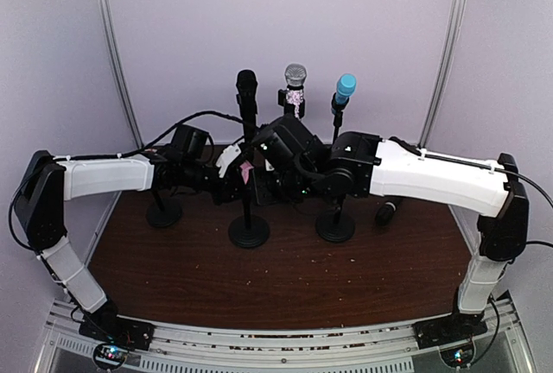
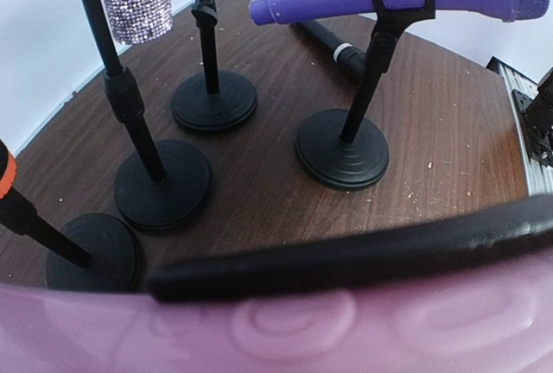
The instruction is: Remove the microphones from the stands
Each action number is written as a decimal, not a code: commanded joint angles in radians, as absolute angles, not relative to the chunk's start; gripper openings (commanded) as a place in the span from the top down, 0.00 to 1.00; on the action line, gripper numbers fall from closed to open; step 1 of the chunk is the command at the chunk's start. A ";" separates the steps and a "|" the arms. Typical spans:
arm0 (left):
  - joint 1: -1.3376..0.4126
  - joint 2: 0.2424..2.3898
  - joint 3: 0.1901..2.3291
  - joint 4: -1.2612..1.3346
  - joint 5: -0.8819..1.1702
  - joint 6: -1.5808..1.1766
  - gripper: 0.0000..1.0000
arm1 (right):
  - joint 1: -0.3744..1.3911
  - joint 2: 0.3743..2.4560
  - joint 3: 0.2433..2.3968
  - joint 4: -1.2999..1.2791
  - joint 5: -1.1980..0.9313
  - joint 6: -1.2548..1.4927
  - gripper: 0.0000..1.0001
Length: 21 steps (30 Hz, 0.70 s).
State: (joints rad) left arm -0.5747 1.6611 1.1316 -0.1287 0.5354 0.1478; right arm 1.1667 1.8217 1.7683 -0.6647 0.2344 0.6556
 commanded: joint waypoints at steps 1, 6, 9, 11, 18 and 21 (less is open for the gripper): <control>-0.465 1.636 1.125 -0.052 0.420 0.091 1.00 | 1.197 1.705 1.708 -0.746 0.173 0.662 1.00; -0.438 1.654 1.125 -0.042 0.390 0.107 1.00 | 1.224 1.644 1.660 -0.787 0.164 0.664 1.00; -0.433 1.655 1.123 -0.035 0.366 0.117 1.00 | 1.246 1.613 1.647 -0.839 0.167 0.669 1.00; -0.431 1.655 1.121 -0.026 0.343 0.124 1.00 | 1.260 1.587 1.632 -0.875 0.173 0.679 1.00; -0.423 1.654 1.118 -0.015 0.301 0.144 1.00 | 1.304 1.471 1.572 -0.963 0.199 0.733 1.00; -0.422 1.651 1.116 -0.021 0.302 0.156 1.00 | 1.313 1.407 1.536 -0.993 0.221 0.762 1.00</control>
State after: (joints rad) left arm -0.5278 1.6592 1.1229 -0.0879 0.4747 0.1574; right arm 1.2762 1.5299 1.5730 -0.8017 0.2100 0.7059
